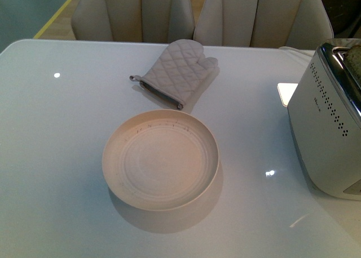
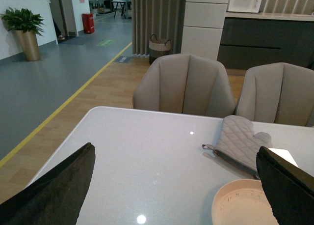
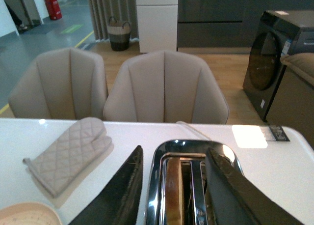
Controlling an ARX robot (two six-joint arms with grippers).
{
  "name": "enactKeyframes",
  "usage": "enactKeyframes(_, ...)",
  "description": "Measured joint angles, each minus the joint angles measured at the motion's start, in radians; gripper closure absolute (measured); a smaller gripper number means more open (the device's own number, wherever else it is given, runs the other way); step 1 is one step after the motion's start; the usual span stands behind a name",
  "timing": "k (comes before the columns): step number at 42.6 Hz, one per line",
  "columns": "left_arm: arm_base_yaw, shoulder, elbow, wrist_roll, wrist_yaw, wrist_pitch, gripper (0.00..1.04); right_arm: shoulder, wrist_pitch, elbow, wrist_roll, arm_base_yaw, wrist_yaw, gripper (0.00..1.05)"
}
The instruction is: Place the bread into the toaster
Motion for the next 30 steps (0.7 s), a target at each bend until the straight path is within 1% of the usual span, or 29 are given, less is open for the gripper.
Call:
enactKeyframes(2,0.000,0.000,0.000,0.000,0.000,0.000,0.07,-0.025,0.006,-0.035,0.000,0.000,0.000,0.75)
enactKeyframes(5,0.000,0.000,0.000,0.000,0.000,0.000,0.07,-0.073,0.013,-0.078,0.000,0.000,0.000,0.91)
enactKeyframes(7,0.000,0.000,0.000,0.000,0.000,0.000,0.07,-0.097,0.013,-0.102,0.000,0.000,0.000,1.00)
enactKeyframes(8,0.000,0.000,0.000,0.000,0.000,0.000,0.07,-0.111,0.013,-0.116,-0.005,0.000,0.000,1.03)
enactKeyframes(15,0.000,0.000,0.000,0.000,0.000,0.000,0.07,-0.201,-0.007,-0.186,-0.003,0.000,0.000,1.03)
enactKeyframes(30,0.000,0.000,0.000,0.000,0.000,0.000,0.07,-0.337,-0.078,-0.253,-0.003,0.000,0.000,1.03)
